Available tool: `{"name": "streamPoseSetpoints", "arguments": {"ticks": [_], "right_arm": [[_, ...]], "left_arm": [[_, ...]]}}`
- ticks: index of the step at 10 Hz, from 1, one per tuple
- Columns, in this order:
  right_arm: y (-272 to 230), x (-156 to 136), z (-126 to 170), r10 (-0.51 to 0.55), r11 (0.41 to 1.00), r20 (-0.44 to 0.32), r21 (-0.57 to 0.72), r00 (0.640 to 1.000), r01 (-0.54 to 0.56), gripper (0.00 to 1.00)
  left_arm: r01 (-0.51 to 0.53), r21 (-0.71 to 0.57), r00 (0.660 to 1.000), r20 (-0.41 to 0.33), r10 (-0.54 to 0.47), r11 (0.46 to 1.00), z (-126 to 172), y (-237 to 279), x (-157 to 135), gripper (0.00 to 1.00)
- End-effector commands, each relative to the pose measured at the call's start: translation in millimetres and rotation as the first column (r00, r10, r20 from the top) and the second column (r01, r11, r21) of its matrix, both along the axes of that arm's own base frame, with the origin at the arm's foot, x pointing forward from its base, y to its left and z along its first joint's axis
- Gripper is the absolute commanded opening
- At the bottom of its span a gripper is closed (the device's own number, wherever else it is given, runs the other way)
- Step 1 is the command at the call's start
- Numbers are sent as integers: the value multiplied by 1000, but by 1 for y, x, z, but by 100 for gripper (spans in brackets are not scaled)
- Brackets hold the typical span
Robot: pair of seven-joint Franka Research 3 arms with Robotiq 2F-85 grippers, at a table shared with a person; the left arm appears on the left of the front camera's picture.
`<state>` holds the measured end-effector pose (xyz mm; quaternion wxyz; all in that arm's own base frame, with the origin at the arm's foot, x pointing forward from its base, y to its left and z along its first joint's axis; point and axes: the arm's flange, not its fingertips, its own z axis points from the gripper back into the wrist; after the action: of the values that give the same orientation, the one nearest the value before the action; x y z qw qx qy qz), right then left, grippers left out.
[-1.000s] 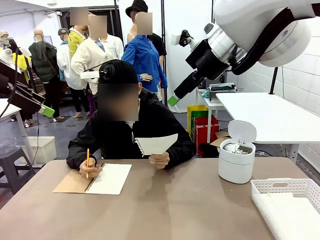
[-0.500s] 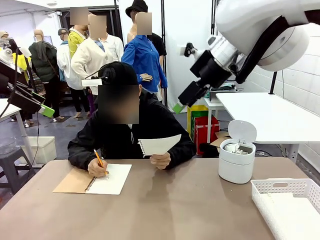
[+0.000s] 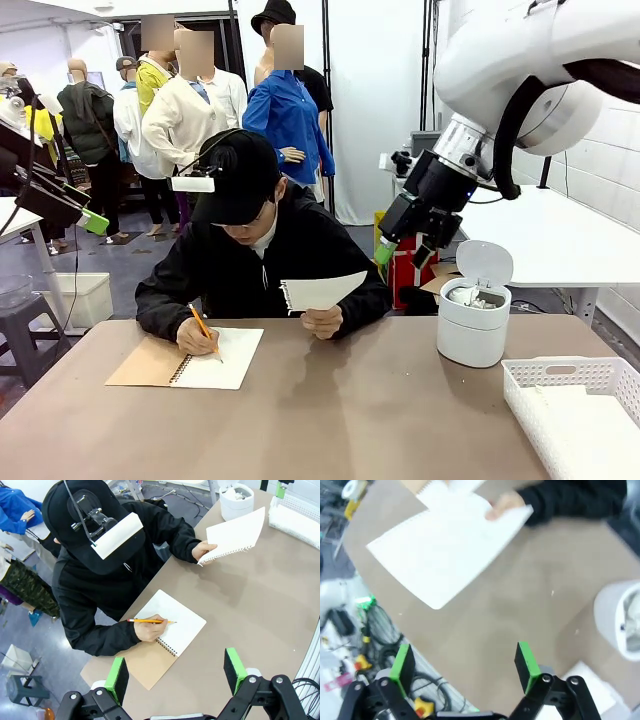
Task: Sort the paper based on its condition.
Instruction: If a person hands you a paper, place it in the Organizing basket , and if it's crumpled, put it in the Trash can.
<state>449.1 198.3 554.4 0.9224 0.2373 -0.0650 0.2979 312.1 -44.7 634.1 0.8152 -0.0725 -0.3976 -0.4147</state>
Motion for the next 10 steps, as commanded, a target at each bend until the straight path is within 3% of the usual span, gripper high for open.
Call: {"name": "streamPoseSetpoints", "arguments": {"ticks": [1,2,3,4,5,8,9,10], "right_arm": [[-2,12,-9,-163,987,-163,-17,973,162,100],[-7,14,-21,-250,968,-211,-40,945,247,100],[-9,14,-32,-336,942,-198,-62,921,331,100],[-7,11,-35,-299,953,-30,-67,954,297,100],[-17,16,-30,-252,968,-190,-56,949,246,100],[-15,17,-33,-279,960,-160,-58,947,273,100],[-13,38,-44,-363,928,-329,-40,872,371,100],[-7,52,-56,-426,892,-399,-36,812,450,100]], "left_arm": [[-13,3,1000,2,13,1000,0,0,0,100],[-13,3,1000,2,13,1000,0,0,0,100],[-13,3,1000,2,13,1000,0,0,0,100],[-13,3,1000,2,13,1000,0,0,0,100],[-13,3,1000,2,13,1000,0,0,0,100],[-13,3,1000,2,13,1000,0,0,0,100],[-13,3,1000,2,13,1000,0,0,0,100],[-13,3,1000,2,13,1000,0,0,0,100]]}}
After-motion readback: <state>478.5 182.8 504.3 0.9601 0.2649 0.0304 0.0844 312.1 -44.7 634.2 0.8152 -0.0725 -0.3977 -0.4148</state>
